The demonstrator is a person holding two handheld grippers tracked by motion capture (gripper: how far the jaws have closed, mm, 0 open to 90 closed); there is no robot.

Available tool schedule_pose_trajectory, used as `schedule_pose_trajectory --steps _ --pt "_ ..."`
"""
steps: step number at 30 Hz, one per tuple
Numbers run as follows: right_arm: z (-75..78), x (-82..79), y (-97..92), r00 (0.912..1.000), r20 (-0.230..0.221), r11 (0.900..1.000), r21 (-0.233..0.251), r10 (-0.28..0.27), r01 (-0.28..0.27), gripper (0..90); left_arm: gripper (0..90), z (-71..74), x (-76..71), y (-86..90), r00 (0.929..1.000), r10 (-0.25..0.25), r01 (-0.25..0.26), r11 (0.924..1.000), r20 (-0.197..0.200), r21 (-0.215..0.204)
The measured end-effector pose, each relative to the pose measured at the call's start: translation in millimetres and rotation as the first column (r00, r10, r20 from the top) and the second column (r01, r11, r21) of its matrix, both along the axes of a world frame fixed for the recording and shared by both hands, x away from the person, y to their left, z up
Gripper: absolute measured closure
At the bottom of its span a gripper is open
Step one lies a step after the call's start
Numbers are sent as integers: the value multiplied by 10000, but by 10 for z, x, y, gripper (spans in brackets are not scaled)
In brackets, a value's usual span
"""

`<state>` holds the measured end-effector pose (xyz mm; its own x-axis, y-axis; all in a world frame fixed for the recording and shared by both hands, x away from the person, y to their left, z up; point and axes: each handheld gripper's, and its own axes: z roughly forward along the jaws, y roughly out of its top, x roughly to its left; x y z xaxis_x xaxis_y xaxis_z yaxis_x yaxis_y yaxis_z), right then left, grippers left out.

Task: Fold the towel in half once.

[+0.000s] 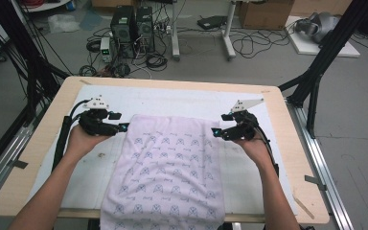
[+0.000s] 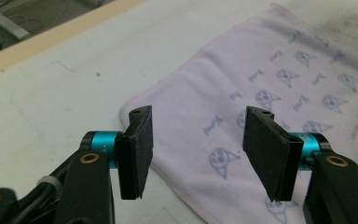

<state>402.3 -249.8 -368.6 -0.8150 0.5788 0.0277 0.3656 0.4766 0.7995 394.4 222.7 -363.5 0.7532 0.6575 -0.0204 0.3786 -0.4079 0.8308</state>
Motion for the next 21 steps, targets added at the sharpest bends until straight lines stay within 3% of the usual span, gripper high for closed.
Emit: schedule_pose_trajectory --steps 4,10,14,17,21 --pt "14 129 44 9998 195 9999 -108 -34 36 287 461 -23 148 -10 9998 194 -194 9998 -106 35" --pt "-228 263 63 9994 -270 9977 -649 -210 192 312 494 -262 337 -31 9969 538 -514 9978 -568 416" --pt "-353 317 60 9985 -348 9963 -760 -434 407 322 517 -384 415 -90 9951 689 -678 9975 -710 172" --pt "-438 353 53 9972 -356 9943 -860 -657 624 343 543 -495 492 -107 9898 1120 -1101 9936 -879 258" --pt "-549 394 58 9960 -458 9916 -1077 -763 710 362 550 -665 587 -95 9768 1605 -1530 9862 -1420 625"
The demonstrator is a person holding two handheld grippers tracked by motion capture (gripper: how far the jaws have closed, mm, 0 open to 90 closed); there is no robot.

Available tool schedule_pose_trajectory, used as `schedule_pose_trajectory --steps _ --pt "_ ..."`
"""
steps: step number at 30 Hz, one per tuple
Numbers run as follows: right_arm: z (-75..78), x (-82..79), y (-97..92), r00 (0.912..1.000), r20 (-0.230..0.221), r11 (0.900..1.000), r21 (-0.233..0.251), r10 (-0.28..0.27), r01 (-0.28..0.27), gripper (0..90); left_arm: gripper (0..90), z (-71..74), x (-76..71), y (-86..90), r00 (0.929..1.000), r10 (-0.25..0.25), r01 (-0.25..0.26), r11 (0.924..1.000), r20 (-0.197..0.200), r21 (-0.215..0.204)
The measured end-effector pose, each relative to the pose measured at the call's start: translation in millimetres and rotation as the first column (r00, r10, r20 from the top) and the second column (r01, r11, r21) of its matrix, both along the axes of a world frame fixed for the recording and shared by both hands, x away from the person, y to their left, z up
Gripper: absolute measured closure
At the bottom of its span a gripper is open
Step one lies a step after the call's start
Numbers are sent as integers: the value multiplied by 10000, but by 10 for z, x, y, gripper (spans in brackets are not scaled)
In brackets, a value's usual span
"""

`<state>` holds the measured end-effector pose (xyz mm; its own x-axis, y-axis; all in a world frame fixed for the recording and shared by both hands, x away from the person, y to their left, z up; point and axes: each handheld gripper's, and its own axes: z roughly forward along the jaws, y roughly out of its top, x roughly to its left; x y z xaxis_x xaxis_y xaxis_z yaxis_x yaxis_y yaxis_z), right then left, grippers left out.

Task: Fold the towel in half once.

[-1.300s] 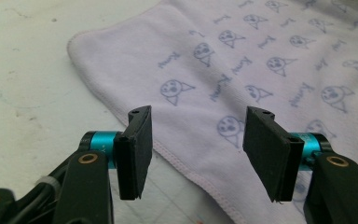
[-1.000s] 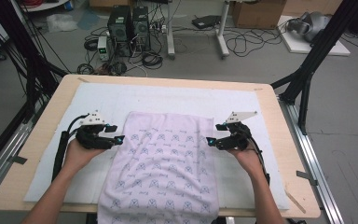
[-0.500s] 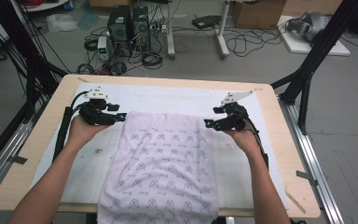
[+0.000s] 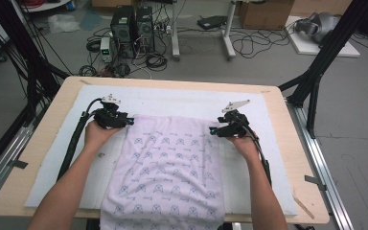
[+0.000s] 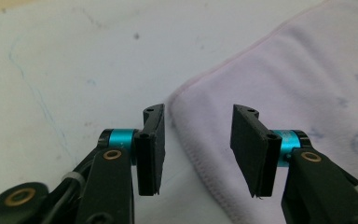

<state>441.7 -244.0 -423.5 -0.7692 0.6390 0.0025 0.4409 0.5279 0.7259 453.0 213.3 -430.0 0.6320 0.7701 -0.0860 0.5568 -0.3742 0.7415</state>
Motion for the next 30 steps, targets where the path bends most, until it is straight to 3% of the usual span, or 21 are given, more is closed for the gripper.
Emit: schedule_pose_trajectory --steps 5,8,10,11,12,15,19,24,26,28,30 --pt "-119 54 -12 9992 -257 9995 -116 -302 299 406 531 -110 31 -64 9999 111 -107 9996 -124 268" --pt "-164 73 22 9986 -264 9982 -389 -459 448 452 635 -101 28 -78 9998 191 -194 9985 63 516" --pt "-170 75 44 9989 -155 9983 -393 -432 425 546 737 -103 31 -70 9999 149 -148 9993 -33 336" --pt "-170 73 54 9991 -145 9986 -350 -399 394 655 787 -105 29 -74 10000 69 -67 9996 -69 285" --pt "-174 67 62 9993 -275 9994 -230 -246 240 679 830 -105 25 -86 10000 52 -50 9996 -68 276" --pt "-175 64 80 9992 -379 9999 -44 -159 157 811 857 -97 16 -102 10000 78 -76 9993 -53 377" --pt "-141 59 53 9982 -532 9996 53 -284 287 896 861 -57 9 -61 10000 84 -84 9996 -3 283" --pt "-41 28 -23 9988 -294 9992 27 -389 390 895 862 79 -25 9 9991 111 -105 9998 420 -156" --pt "-17 18 -61 9980 -346 9983 244 -530 539 893 861 116 -37 37 9986 114 -103 9997 514 -212" --pt "-22 25 -80 9970 -336 9968 360 -698 710 755 861 125 -44 47 9987 85 -80 9999 502 -119" --pt "-46 40 -76 9961 -331 9955 450 -821 836 680 861 117 -45 37 9987 71 -66 9999 505 -93"
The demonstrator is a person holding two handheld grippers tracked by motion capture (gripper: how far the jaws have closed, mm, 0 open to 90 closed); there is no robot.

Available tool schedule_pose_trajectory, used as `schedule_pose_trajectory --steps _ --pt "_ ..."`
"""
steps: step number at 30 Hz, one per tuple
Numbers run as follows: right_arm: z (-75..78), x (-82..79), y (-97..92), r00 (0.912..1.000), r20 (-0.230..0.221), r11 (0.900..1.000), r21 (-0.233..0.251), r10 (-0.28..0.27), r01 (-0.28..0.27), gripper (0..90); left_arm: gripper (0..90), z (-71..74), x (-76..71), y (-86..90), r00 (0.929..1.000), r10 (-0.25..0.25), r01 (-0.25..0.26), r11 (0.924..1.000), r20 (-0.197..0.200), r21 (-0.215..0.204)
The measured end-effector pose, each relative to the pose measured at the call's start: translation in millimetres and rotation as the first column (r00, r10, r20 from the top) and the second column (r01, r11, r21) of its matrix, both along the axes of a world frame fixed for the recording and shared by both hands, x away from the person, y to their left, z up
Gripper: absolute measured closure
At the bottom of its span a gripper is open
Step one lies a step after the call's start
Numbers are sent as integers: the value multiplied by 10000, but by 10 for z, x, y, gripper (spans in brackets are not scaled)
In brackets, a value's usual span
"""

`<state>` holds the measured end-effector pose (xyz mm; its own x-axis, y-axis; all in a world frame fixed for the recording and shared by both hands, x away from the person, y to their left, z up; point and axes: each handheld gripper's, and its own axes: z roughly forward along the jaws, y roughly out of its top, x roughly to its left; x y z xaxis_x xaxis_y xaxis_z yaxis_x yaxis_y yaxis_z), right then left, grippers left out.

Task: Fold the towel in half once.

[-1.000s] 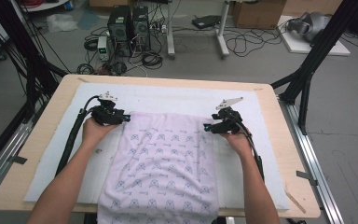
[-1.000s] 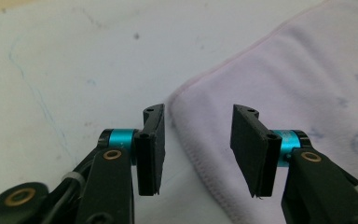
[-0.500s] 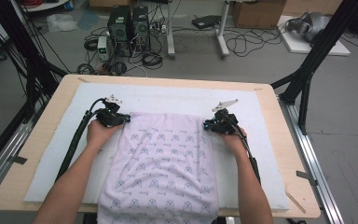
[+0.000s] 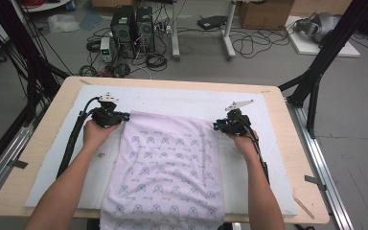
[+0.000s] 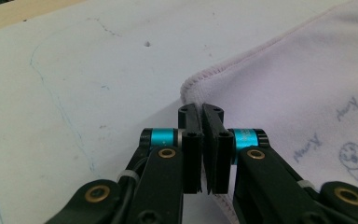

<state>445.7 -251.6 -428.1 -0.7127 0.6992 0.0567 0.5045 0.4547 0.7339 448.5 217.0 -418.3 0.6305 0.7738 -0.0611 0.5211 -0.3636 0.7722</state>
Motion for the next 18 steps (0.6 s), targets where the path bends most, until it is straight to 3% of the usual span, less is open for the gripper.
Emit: schedule_pose_trajectory --steps 3,6,8,10,11,14,18 --pt "-56 26 65 9998 70 9990 -402 -167 169 585 860 -12 1 -22 10000 -27 27 10000 31 51" --pt "-130 66 112 9995 -69 9969 -720 -314 308 578 858 -29 7 -27 10000 -60 60 10000 -35 66" --pt "-142 77 109 9987 -226 9983 -372 -460 452 637 857 -42 9 -28 9999 -69 69 9999 -76 99" --pt "-141 76 127 9994 -329 9996 -234 -139 131 800 857 -49 5 -35 9999 -89 90 9999 -90 118" --pt "-134 69 143 9993 -376 9996 -274 -36 25 828 857 -46 1 -39 9999 -113 114 9998 -81 131" --pt "-97 49 179 9993 -253 9977 -617 274 -289 842 857 -7 -27 -39 9997 -248 248 9996 37 115" --pt "31 -3 120 9994 -35 9993 -98 352 -352 843 857 124 -101 5 9980 -536 536 9986 347 12"
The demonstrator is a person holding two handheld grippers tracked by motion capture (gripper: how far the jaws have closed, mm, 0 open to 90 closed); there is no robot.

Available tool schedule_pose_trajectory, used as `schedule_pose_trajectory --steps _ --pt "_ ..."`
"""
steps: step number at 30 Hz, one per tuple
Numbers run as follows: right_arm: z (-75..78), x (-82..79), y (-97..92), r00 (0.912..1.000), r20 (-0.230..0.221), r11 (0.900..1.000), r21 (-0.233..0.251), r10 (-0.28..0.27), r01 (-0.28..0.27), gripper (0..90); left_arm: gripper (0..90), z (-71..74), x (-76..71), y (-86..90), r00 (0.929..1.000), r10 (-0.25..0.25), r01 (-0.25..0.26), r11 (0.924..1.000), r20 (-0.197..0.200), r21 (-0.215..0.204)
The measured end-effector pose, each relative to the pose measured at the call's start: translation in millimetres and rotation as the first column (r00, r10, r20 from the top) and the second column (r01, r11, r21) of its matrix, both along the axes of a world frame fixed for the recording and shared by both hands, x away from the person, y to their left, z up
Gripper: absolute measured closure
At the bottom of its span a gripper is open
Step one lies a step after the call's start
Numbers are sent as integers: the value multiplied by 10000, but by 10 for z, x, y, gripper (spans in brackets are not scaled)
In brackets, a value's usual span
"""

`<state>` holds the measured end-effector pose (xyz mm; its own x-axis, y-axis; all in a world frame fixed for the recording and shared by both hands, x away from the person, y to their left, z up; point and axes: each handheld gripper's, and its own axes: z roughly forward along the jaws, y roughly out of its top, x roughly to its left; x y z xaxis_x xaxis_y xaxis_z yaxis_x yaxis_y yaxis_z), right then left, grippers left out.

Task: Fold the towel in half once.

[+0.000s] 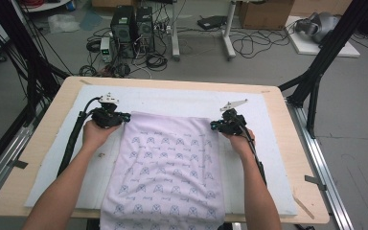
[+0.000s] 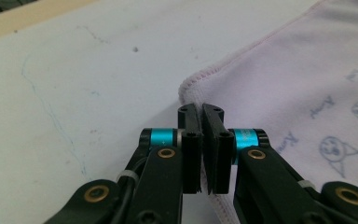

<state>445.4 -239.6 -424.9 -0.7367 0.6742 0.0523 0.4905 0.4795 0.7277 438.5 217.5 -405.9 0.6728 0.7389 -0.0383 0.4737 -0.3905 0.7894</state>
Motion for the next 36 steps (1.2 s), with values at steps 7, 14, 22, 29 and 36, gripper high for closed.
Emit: schedule_pose_trajectory --steps 7,14,22,29,36 --pt "385 -394 -161 9944 653 9891 1163 826 -898 840 857 217 -462 194 9940 -624 695 9945 900 -779" --pt "420 -1159 -248 9782 1139 9736 1296 1737 -1879 840 856 180 -1239 349 9803 -1462 1606 9814 1327 -1053" --pt "220 -1882 -255 9507 954 9351 1752 2951 -3079 748 688 16 -1991 450 9616 -2563 2658 9587 983 -1008" --pt "234 -1658 -259 9620 929 9464 1777 2567 -2697 624 549 30 -1769 411 9696 -2271 2358 9666 914 -1003" --pt "60 -1247 -167 9828 426 9807 701 1799 -1826 523 546 -78 -1272 275 9888 -1453 1472 9868 327 -667"
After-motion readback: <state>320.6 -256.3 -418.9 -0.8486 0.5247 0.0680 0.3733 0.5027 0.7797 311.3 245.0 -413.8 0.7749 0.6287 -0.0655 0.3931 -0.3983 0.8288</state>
